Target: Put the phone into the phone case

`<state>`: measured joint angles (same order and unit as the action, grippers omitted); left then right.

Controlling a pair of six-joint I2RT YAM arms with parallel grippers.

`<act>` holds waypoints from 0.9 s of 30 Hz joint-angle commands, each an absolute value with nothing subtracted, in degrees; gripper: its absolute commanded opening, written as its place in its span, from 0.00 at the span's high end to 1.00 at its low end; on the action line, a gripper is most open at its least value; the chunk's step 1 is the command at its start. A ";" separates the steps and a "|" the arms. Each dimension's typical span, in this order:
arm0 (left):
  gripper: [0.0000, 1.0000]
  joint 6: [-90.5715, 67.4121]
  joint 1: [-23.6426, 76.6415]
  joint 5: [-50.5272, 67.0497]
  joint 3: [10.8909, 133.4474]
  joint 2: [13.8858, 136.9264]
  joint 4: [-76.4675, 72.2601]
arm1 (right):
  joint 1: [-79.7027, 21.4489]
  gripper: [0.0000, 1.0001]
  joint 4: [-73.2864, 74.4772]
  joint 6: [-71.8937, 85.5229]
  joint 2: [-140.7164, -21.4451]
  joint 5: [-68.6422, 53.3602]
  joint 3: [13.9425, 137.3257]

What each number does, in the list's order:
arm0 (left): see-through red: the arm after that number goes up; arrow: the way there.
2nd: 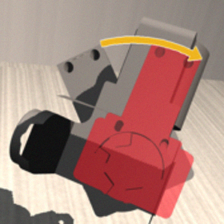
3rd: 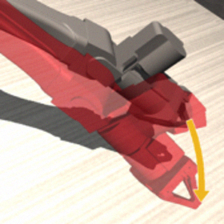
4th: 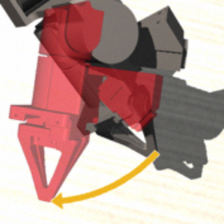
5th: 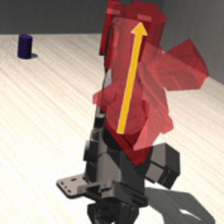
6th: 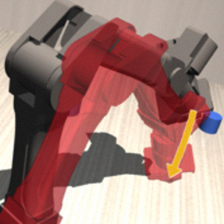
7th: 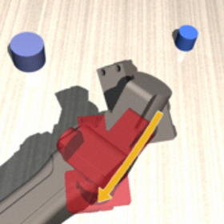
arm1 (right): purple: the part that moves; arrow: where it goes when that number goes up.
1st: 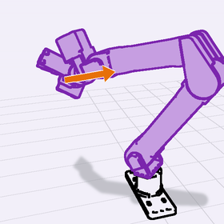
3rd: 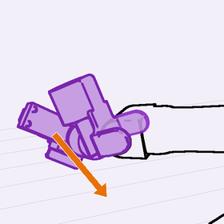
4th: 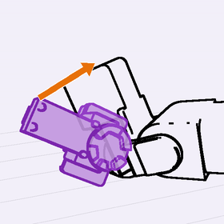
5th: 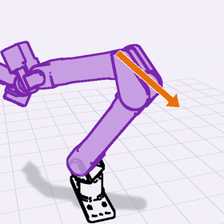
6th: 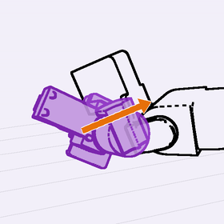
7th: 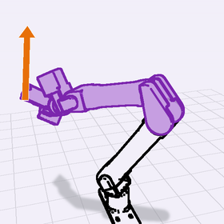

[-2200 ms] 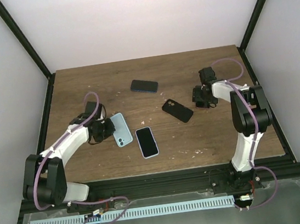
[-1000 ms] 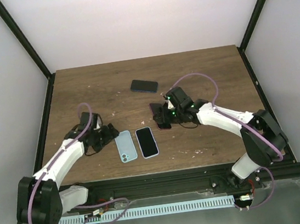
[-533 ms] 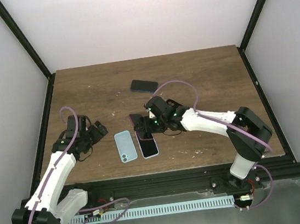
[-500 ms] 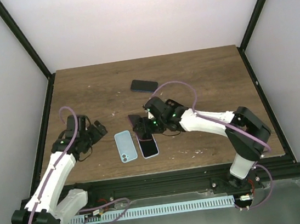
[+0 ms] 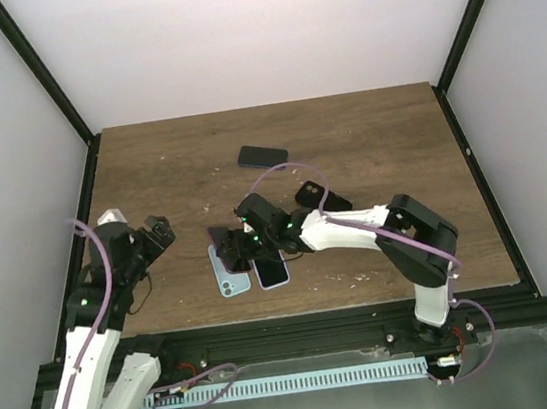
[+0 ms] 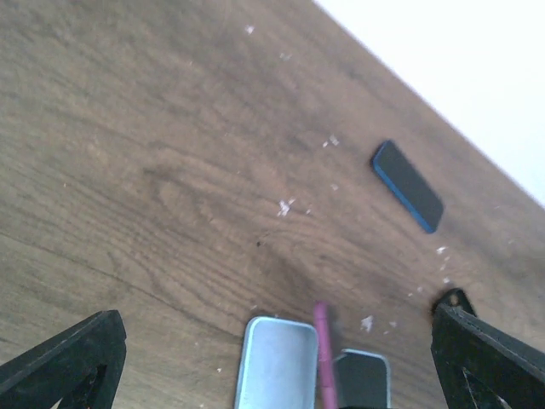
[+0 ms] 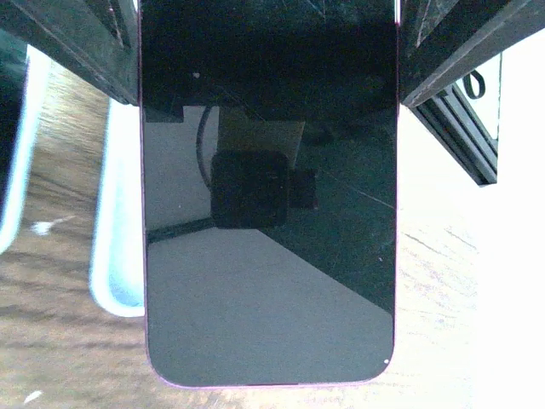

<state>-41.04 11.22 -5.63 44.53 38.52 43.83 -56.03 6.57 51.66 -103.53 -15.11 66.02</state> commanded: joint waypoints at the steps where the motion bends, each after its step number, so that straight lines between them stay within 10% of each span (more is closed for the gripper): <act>1: 0.01 -39.87 10.96 -6.96 46.30 32.81 44.34 | -58.34 0.54 2.95 54.00 -107.57 -15.77 71.24; 27: 0.05 -41.63 10.91 -2.81 45.67 28.65 44.86 | -62.26 0.52 13.04 57.60 -113.05 -4.58 76.03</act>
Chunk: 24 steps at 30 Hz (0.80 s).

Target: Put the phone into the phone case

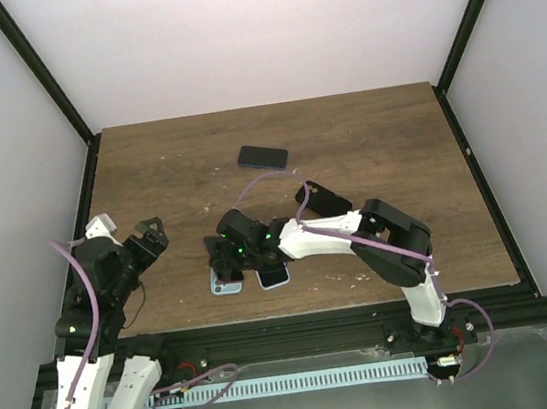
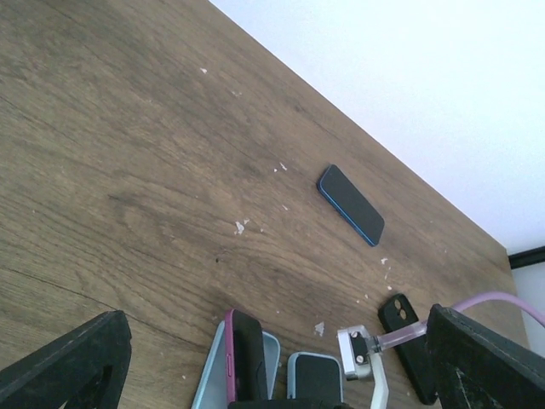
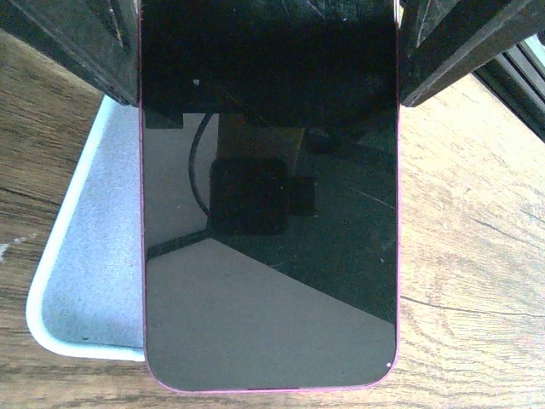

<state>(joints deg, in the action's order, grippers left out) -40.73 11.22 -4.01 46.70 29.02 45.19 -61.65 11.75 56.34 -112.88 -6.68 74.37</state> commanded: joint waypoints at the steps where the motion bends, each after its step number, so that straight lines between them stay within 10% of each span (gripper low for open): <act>1: 0.07 -42.05 10.91 -2.55 44.99 28.72 44.53 | -62.44 0.53 13.19 57.26 -112.65 -4.28 76.03; 24: 0.22 -46.86 10.94 27.92 20.81 55.87 16.98 | -60.27 0.59 12.95 57.29 -98.72 4.66 63.09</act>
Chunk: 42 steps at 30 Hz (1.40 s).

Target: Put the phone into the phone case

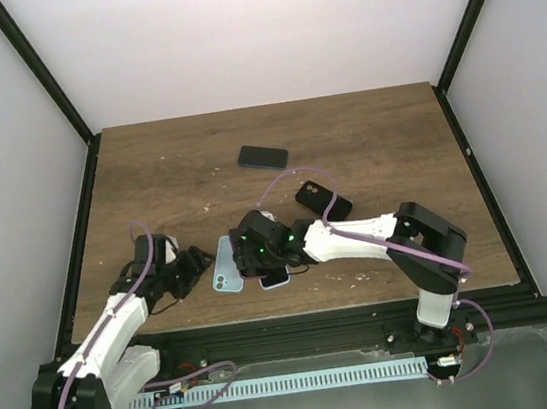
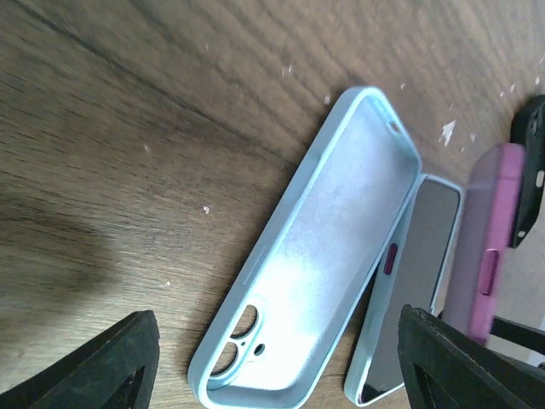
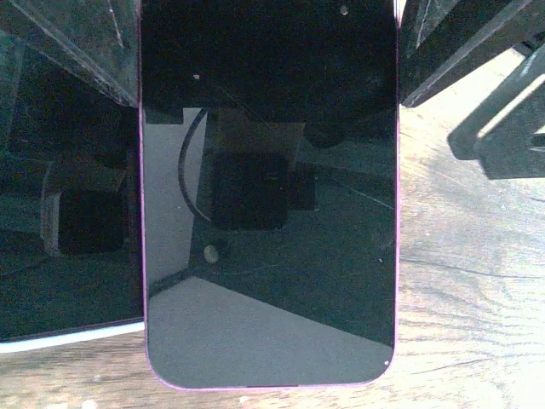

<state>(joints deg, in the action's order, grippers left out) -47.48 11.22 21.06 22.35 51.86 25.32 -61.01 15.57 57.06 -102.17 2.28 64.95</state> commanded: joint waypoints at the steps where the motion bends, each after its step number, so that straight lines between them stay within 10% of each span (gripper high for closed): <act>1: 0.22 -46.29 10.91 28.27 21.27 57.74 17.56 | -60.21 0.59 12.79 57.23 -98.56 4.38 62.88; 22: 0.21 -56.67 19.78 30.99 16.78 58.94 10.40 | -59.31 0.59 10.76 57.78 -93.62 4.94 59.85; 42: 0.00 -44.97 16.87 -3.13 41.44 28.82 48.61 | -62.84 0.58 14.42 58.51 -105.83 2.06 73.32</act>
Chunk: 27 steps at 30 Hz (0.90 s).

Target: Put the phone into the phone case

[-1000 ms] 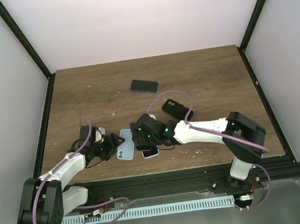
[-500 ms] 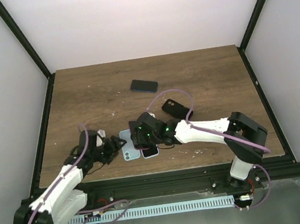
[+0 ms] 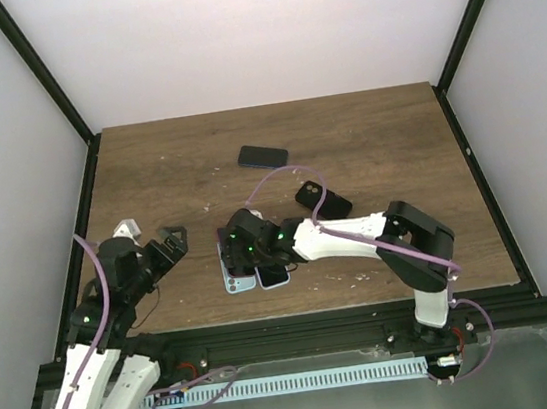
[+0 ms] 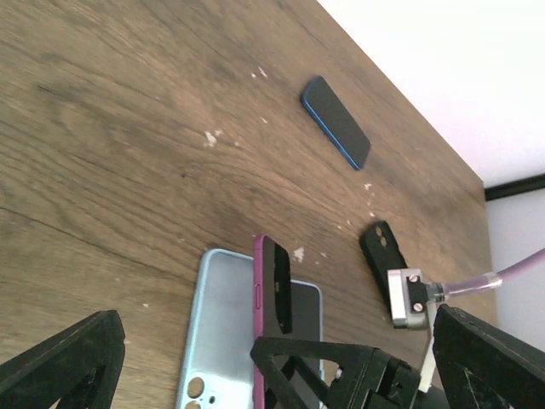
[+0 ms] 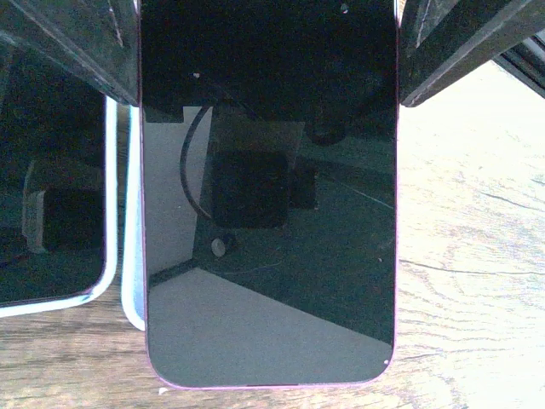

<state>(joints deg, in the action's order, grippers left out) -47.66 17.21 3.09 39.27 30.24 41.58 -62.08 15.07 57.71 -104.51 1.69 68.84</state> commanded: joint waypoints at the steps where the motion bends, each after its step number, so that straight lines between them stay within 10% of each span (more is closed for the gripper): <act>1: 0.00 -44.72 16.87 -3.64 41.95 28.37 49.01 | -62.95 0.58 14.52 58.76 -106.39 2.03 73.83; 27: 0.08 -46.40 16.88 -0.24 37.93 27.47 44.86 | -66.05 0.48 19.47 63.66 -111.65 5.02 76.32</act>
<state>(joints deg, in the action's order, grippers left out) -46.26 17.21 -1.89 40.07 26.76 47.59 -64.77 18.17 62.13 -112.40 3.09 74.35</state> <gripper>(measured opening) 0.929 0.769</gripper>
